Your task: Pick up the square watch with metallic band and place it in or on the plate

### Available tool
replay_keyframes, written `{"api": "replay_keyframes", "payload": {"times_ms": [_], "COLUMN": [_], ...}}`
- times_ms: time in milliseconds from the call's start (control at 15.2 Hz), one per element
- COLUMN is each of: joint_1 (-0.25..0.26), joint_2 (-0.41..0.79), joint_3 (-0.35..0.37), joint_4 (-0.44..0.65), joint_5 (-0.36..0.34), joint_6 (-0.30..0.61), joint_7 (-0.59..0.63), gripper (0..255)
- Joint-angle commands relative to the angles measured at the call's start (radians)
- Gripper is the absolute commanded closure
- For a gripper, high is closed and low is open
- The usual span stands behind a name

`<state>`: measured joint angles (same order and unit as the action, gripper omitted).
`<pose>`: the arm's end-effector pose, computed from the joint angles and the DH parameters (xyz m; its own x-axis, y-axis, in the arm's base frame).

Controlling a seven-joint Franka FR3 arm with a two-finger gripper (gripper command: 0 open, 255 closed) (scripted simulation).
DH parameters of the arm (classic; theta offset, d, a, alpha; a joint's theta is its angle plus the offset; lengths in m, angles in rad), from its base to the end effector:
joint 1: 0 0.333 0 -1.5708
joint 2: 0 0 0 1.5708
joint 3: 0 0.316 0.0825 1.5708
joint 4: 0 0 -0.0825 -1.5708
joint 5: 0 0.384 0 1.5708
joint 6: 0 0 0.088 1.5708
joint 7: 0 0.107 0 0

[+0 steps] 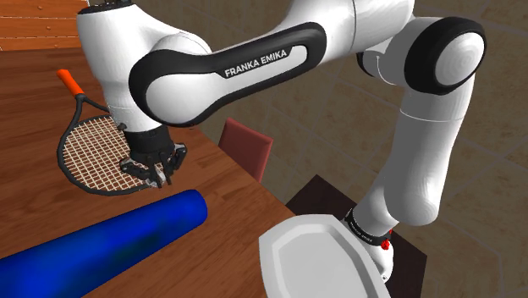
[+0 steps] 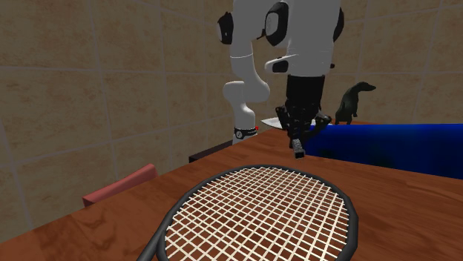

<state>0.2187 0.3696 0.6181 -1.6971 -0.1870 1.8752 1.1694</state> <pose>0.4591 0.4343 0.4029 0.9553 -0.2837 -0.0833 -0.2761 -0.9567 0.0923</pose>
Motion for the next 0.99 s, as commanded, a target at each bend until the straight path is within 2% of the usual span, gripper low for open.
{"api": "replay_keyframes", "payload": {"times_ms": [0,660,924], "joint_1": [-0.002,-0.001,-0.048], "joint_2": [-0.011,-0.04,-0.219], "joint_3": [0.003,0.013,0.043], "joint_4": [0.013,0.112,-0.098], "joint_5": [0.007,0.027,0.128], "joint_6": [-0.023,-0.145,-0.081], "joint_7": [-0.003,-0.015,-0.036], "gripper": [255,255,255]}}
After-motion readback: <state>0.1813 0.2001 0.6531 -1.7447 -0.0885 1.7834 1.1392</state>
